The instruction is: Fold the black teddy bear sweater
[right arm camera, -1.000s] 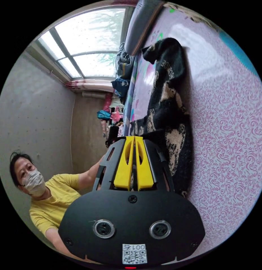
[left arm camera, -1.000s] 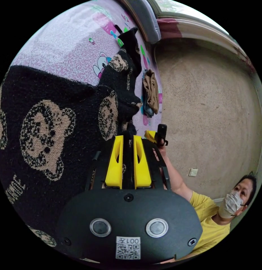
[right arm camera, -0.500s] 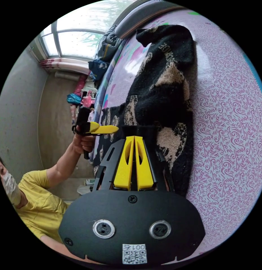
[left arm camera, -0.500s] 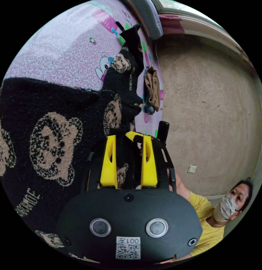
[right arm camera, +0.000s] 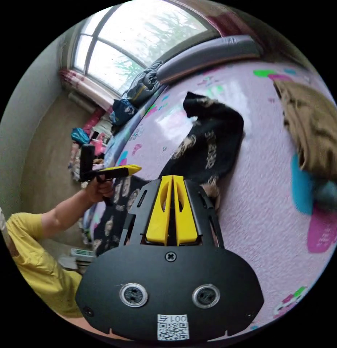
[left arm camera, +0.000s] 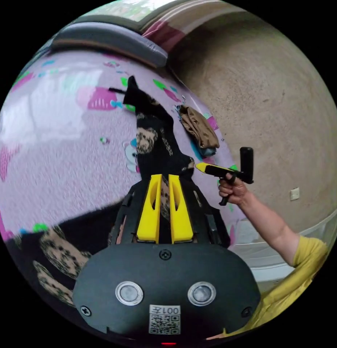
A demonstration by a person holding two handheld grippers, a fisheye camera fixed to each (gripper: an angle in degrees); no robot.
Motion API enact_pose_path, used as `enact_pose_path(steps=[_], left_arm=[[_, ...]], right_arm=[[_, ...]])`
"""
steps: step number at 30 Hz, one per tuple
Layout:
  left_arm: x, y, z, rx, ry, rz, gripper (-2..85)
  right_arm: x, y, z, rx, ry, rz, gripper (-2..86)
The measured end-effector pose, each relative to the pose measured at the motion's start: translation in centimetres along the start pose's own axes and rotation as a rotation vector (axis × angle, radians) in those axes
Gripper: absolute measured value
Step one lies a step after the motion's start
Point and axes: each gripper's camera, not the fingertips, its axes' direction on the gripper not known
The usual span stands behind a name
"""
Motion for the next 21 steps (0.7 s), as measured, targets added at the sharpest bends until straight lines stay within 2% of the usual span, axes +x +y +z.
enact_pose_path(steps=[2, 8, 14, 21], left_arm=[[0.6, -1.6, 0.2, 0.02, -0.046, 0.044, 2.5], [1.2, -5.4, 2.6, 0.091, -0.23, 0.139, 1.3], [-0.4, -6.1, 4.5, 0.094, -0.246, 0.09, -0.4], [-3.0, -5.4, 4.7, 0.136, -0.214, -0.019, -1.0]], right_arm=[[-3.3, -2.0, 1.5, 0.004, 0.204, -0.146, 2.7], [-10.8, -5.4, 8.8, 0.02, 0.653, -0.581, 6.3], [-13.2, -5.6, 16.6, -0.07, 0.859, -0.819, 7.2], [-14.0, -6.1, 21.1, -0.115, 0.979, -0.88, 10.6]])
